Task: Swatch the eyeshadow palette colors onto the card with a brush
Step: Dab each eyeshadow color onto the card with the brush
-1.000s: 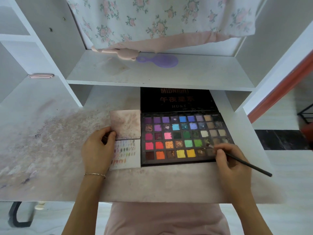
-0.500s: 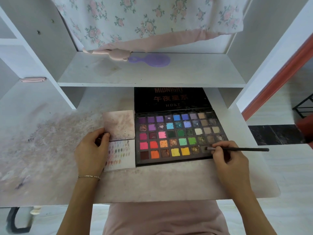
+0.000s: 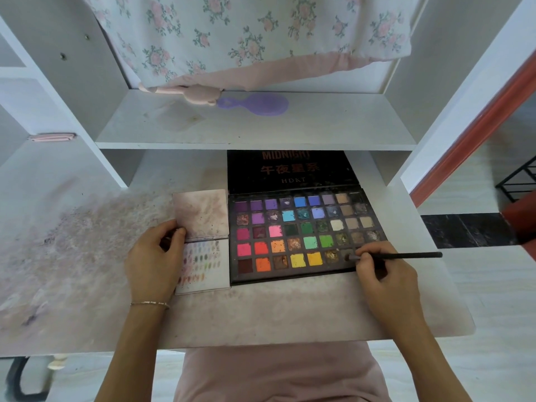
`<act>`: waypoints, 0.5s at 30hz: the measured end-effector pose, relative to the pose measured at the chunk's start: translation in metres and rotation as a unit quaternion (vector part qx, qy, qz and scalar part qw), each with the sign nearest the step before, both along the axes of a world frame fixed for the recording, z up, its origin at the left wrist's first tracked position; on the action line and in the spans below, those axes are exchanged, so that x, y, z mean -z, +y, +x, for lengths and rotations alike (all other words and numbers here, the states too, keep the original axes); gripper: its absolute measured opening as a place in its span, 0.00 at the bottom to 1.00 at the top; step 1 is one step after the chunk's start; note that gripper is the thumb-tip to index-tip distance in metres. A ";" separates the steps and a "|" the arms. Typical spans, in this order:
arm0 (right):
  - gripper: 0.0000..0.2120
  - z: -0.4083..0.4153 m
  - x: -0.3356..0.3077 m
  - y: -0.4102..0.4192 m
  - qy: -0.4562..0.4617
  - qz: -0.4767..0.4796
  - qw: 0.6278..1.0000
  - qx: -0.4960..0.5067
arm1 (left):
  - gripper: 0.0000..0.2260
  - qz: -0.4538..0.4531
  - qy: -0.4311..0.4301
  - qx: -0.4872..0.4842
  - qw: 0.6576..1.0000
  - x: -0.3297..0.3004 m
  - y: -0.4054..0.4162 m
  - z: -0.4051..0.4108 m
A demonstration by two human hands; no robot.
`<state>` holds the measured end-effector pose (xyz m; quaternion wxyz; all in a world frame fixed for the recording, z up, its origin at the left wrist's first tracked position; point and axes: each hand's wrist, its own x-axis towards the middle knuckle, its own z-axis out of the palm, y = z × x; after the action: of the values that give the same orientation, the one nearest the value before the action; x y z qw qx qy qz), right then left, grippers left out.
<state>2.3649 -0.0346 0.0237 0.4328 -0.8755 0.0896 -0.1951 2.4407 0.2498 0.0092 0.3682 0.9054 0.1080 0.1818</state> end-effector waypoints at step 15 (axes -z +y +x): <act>0.10 0.001 -0.003 0.004 -0.017 0.027 0.999 0.007 | 0.08 -0.003 -0.003 0.001 1.000 0.002 0.001 0.001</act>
<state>2.3655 -0.0301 0.0268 0.4564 -0.8594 0.0932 -0.2106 2.4416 0.2503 0.0071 0.3716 0.9037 0.1070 0.1839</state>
